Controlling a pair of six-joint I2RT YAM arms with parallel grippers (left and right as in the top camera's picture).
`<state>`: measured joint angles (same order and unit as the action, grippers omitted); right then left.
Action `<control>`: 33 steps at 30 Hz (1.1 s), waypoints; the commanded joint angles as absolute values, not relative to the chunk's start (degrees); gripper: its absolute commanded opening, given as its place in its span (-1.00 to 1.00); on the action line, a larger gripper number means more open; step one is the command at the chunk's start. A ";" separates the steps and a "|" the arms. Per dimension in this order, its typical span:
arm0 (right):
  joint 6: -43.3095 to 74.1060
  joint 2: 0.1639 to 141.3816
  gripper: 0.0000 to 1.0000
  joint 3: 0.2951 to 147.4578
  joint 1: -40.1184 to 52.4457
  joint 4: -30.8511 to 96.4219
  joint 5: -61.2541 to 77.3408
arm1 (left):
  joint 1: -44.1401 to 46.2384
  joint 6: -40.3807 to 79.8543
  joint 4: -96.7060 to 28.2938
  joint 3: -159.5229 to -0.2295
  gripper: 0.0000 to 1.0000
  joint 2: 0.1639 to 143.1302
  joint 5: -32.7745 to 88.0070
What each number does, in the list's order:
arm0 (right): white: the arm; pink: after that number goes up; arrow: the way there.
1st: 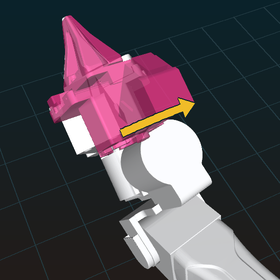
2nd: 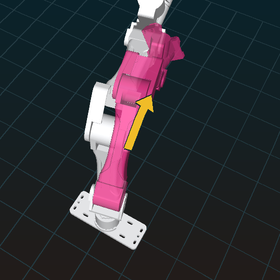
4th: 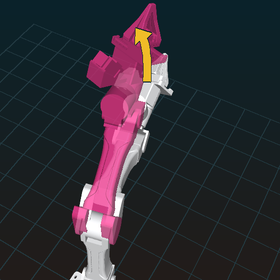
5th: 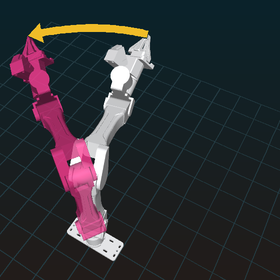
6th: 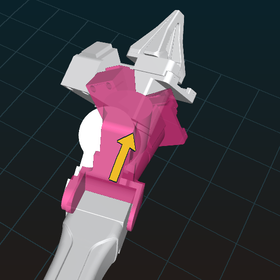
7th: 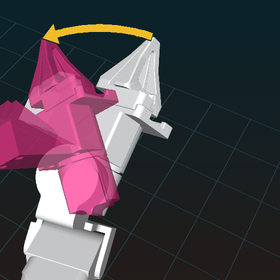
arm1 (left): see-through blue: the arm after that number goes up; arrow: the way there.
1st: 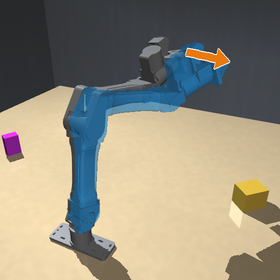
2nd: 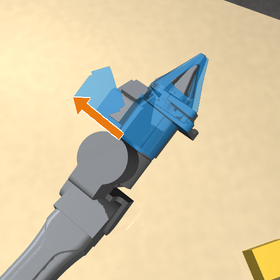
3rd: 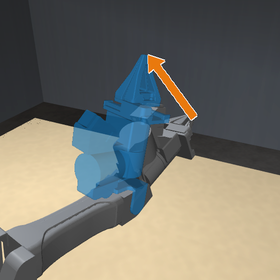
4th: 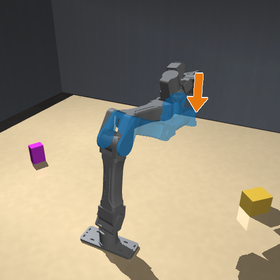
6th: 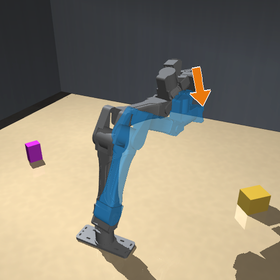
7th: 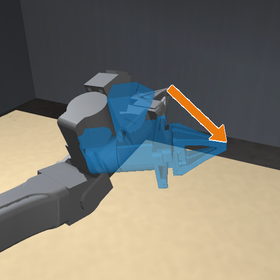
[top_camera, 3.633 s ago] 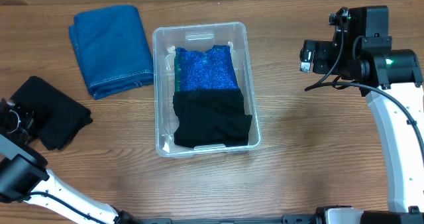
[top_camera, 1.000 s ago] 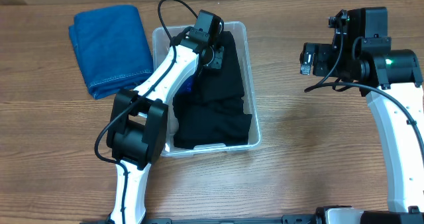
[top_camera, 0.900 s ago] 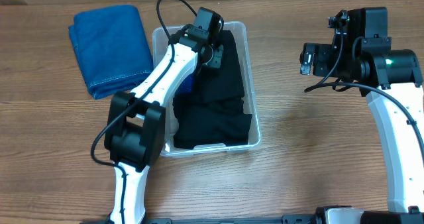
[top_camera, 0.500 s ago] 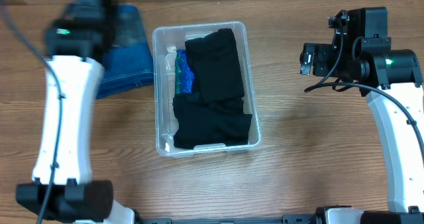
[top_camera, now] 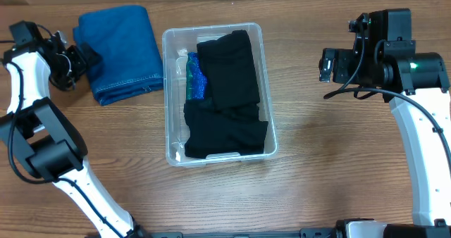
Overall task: Pack container
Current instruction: 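Carry the blue denim over the bin and lay it on top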
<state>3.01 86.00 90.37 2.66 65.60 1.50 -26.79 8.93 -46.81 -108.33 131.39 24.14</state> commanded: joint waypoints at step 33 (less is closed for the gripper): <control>3.05 85.65 1.00 90.32 2.59 66.59 1.63 | 22.83 20.86 -51.22 -108.90 -0.92 88.79 14.44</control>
<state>2.96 86.00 90.35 2.66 66.85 1.52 16.78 17.08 -52.75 -107.22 87.83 23.99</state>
